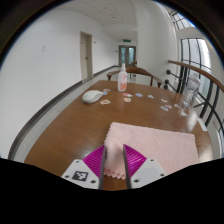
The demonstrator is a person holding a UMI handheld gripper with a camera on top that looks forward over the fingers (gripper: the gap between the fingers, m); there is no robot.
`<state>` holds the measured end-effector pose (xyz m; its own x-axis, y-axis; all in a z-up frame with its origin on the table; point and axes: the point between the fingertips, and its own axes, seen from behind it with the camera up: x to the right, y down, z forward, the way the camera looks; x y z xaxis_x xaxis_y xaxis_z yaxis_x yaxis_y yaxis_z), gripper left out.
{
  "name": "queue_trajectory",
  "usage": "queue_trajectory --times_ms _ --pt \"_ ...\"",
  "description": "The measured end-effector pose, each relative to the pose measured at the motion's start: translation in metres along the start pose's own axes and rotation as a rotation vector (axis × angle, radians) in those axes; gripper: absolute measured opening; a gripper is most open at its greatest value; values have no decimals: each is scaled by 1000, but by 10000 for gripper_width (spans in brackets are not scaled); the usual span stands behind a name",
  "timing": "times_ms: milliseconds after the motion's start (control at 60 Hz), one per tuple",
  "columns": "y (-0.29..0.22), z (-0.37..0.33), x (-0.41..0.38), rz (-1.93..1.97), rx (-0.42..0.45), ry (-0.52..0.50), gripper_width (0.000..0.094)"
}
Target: Fold towel
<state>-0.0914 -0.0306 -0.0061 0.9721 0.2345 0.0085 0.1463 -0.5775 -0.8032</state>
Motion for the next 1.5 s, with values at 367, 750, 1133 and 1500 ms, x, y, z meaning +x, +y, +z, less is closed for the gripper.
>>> queue_trajectory --times_ms 367,750,1133,1500 --pt "-23 -4 16 -37 78 77 4" --pt "-10 -55 216 216 112 318 14" --pt "19 -56 257 215 82 358 737" --pt "14 -169 193 164 249 294 837"
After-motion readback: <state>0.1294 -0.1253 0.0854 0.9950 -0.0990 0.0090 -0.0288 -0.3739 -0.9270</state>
